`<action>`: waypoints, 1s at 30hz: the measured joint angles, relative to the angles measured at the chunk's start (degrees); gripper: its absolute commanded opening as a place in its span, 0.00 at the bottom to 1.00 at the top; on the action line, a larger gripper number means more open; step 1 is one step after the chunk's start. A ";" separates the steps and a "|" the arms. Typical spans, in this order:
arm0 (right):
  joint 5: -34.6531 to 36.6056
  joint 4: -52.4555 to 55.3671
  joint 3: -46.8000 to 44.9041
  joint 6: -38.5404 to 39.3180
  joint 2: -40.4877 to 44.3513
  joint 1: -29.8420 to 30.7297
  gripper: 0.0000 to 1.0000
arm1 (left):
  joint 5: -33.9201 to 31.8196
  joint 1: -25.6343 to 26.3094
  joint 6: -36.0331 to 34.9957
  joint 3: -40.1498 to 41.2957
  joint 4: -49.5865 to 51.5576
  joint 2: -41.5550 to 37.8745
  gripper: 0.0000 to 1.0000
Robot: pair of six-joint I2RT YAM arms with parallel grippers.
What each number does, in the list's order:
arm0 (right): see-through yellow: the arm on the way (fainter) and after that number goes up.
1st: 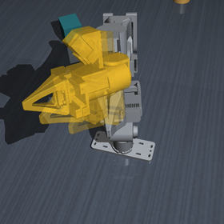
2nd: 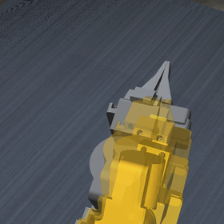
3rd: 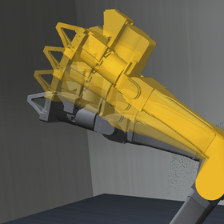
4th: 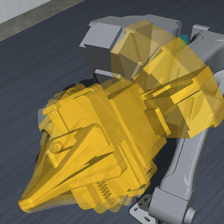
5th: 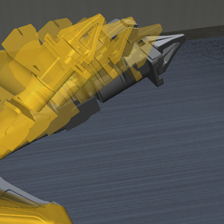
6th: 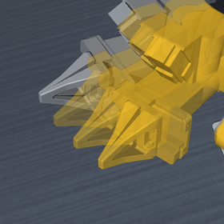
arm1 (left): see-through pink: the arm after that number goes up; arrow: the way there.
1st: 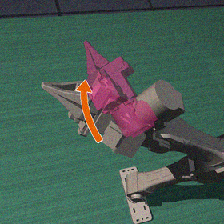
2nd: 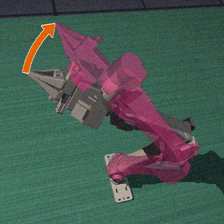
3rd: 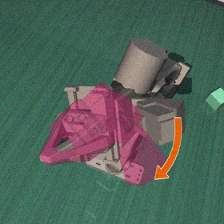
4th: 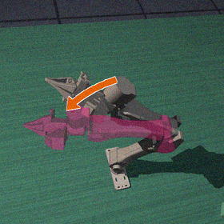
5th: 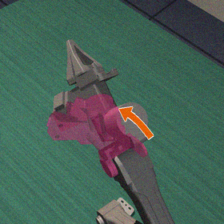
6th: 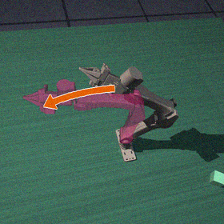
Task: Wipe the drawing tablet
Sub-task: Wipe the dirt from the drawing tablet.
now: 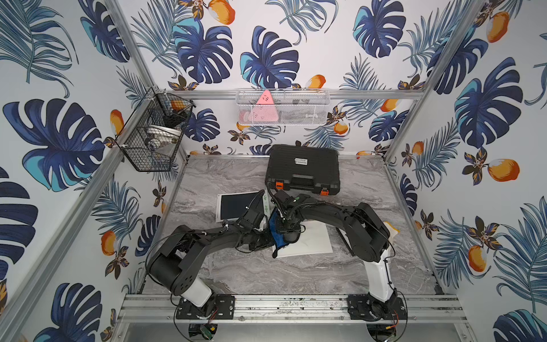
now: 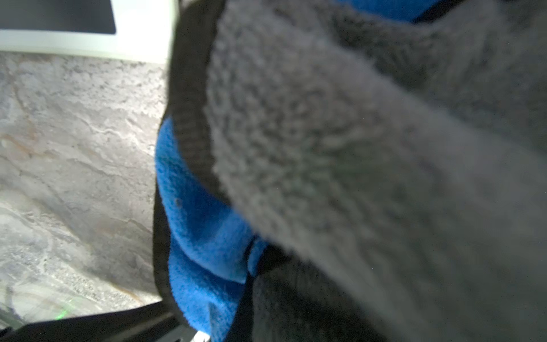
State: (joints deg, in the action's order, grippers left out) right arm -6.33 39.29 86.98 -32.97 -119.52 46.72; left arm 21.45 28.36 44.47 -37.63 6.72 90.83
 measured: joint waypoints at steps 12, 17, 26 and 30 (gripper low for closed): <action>3.13 -0.07 -0.87 0.55 0.87 -4.24 0.02 | -0.79 -0.26 -0.79 0.85 -0.09 -1.05 0.07; 7.10 0.20 -5.99 0.42 7.21 -6.86 0.00 | -1.66 -0.31 -0.85 1.22 0.00 -1.68 0.07; 16.76 4.15 -15.43 1.11 30.29 -8.41 0.00 | -2.14 -0.35 -0.87 1.25 0.35 -1.92 0.07; 19.12 7.80 -16.41 2.36 39.80 -8.44 0.00 | -2.12 -0.35 -0.87 1.20 0.39 -1.86 0.07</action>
State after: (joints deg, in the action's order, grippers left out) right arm 12.80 47.09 70.57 -30.61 -79.72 38.28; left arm 19.33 28.01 43.59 -36.42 7.11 88.97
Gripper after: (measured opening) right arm 0.073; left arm 0.101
